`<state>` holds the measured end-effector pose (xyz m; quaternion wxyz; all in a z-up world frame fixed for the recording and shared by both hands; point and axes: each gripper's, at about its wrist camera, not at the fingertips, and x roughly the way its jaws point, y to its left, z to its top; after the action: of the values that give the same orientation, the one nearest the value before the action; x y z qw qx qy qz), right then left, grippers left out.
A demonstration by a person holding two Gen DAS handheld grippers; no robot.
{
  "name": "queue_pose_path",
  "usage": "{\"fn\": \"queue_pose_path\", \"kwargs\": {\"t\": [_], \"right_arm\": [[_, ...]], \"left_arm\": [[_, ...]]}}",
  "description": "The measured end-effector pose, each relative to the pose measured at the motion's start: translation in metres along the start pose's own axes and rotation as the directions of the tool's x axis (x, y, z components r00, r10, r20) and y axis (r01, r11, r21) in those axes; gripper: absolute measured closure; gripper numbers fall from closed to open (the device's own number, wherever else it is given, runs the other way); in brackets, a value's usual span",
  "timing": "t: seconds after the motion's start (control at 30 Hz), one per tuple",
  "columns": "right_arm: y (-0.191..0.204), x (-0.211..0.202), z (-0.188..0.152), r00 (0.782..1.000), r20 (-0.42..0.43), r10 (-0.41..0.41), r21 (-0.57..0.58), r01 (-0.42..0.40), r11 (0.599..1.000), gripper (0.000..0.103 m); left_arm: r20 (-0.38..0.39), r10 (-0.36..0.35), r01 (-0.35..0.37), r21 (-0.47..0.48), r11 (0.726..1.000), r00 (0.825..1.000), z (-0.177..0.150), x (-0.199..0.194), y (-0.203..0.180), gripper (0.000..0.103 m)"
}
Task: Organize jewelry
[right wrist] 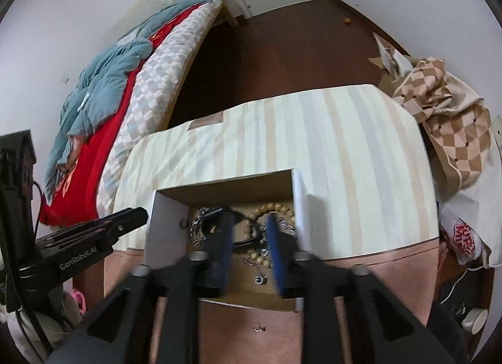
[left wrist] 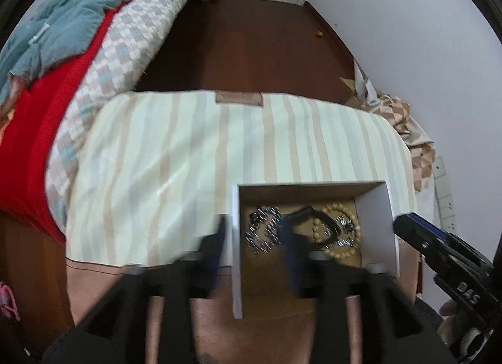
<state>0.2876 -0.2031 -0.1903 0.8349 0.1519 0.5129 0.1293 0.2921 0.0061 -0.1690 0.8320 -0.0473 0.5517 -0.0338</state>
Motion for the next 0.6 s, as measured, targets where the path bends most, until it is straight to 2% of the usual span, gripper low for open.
{"fn": "queue_pose_path", "kwargs": {"t": [0.03, 0.2, 0.23, 0.27, 0.3, 0.37, 0.43, 0.47, 0.53, 0.6], "right_arm": [[-0.002, -0.002, 0.001, 1.0, 0.004, 0.003, 0.007, -0.003, 1.0, 0.063], [-0.003, -0.019, -0.001, 0.998, 0.019, -0.052, -0.001, 0.052, 0.999, 0.062], [-0.002, -0.022, -0.002, 0.997, 0.019, -0.081, -0.01, 0.081, 0.997, 0.055], [-0.001, -0.024, -0.003, 0.995, 0.02, -0.1, -0.018, 0.101, 0.995, 0.047], [0.002, -0.027, -0.005, 0.991, 0.021, -0.129, -0.031, 0.129, 0.991, 0.042], [0.007, -0.029, -0.01, 0.98, 0.015, -0.2, -0.06, 0.201, 0.978, 0.022], [0.013, -0.031, -0.015, 0.965, 0.013, -0.262, -0.09, 0.262, 0.961, 0.012], [0.015, -0.032, -0.018, 0.961, 0.007, -0.278, -0.098, 0.277, 0.956, 0.008], [0.019, -0.034, -0.024, 0.954, -0.002, -0.301, -0.107, 0.299, 0.948, 0.002], [0.022, -0.038, -0.03, 0.945, 0.001, -0.327, -0.116, 0.325, 0.939, 0.001]], "left_arm": [[0.011, 0.007, -0.007, -0.003, 1.0, 1.0, 0.001, -0.002, 0.001, 0.033], [0.04, 0.057, -0.057, -0.014, 0.998, 0.998, -0.001, -0.016, 0.009, 0.031], [0.045, 0.07, -0.07, -0.016, 0.997, 0.997, -0.003, -0.018, 0.01, 0.026], [0.047, 0.085, -0.085, -0.016, 0.996, 0.995, -0.005, -0.02, 0.012, 0.017], [0.049, 0.098, -0.097, -0.017, 0.995, 0.994, -0.007, -0.021, 0.013, 0.013], [0.05, 0.125, -0.124, -0.013, 0.992, 0.991, -0.013, -0.023, 0.014, 0.009], [0.042, 0.151, -0.151, -0.008, 0.988, 0.988, -0.021, -0.024, 0.016, 0.006], [0.042, 0.154, -0.154, -0.009, 0.988, 0.987, -0.026, -0.026, 0.017, 0.002], [0.047, 0.159, -0.159, -0.013, 0.987, 0.986, -0.032, -0.031, 0.018, 0.001], [0.06, 0.166, -0.166, -0.01, 0.986, 0.984, -0.04, -0.04, 0.017, 0.001]]}}
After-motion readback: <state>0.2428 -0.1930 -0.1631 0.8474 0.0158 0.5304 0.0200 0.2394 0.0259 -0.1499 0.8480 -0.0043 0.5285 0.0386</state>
